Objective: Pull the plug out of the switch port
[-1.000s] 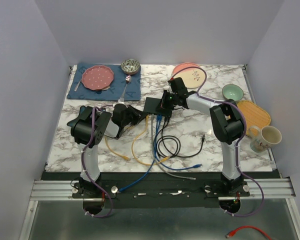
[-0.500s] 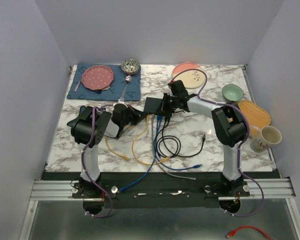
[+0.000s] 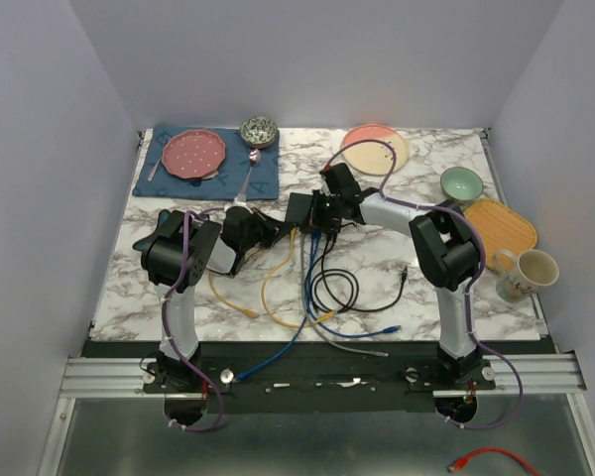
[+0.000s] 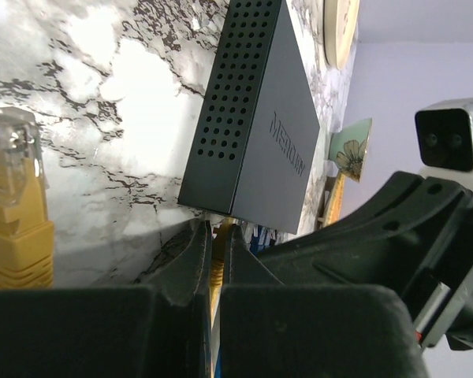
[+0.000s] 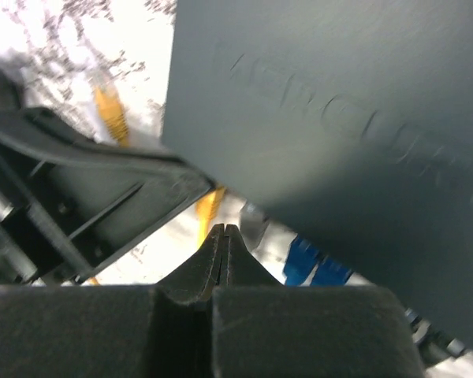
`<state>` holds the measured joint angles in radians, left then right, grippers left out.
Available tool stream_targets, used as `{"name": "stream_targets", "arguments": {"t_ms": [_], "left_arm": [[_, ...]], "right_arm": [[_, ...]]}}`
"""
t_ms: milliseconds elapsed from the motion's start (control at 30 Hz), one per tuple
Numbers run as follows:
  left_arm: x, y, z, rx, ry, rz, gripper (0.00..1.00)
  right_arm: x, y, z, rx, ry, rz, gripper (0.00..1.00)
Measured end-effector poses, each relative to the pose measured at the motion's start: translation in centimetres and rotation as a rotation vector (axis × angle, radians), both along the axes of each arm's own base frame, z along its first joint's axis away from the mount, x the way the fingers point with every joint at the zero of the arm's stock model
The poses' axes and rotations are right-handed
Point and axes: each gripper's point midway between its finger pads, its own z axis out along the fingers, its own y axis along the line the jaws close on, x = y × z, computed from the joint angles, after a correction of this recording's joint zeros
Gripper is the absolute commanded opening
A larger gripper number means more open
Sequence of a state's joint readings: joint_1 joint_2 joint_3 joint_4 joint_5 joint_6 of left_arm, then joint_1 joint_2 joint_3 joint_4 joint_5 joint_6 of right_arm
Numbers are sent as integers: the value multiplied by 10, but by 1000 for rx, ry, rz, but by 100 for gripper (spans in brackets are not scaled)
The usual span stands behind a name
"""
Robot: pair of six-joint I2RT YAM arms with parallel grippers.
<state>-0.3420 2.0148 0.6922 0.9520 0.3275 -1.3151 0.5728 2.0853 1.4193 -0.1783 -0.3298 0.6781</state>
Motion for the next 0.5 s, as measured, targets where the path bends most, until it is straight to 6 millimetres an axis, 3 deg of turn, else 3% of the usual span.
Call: {"name": "stream_targets", "arguments": {"t_ms": [200,500], "left_arm": [[-5,1,0,-1,0,-5,0],[-35,9,-2,17,42,-25,0]], "right_arm": [[13,2,-1,-24,4,-9,1],[21,5,4,-28,-12,-10,1]]}}
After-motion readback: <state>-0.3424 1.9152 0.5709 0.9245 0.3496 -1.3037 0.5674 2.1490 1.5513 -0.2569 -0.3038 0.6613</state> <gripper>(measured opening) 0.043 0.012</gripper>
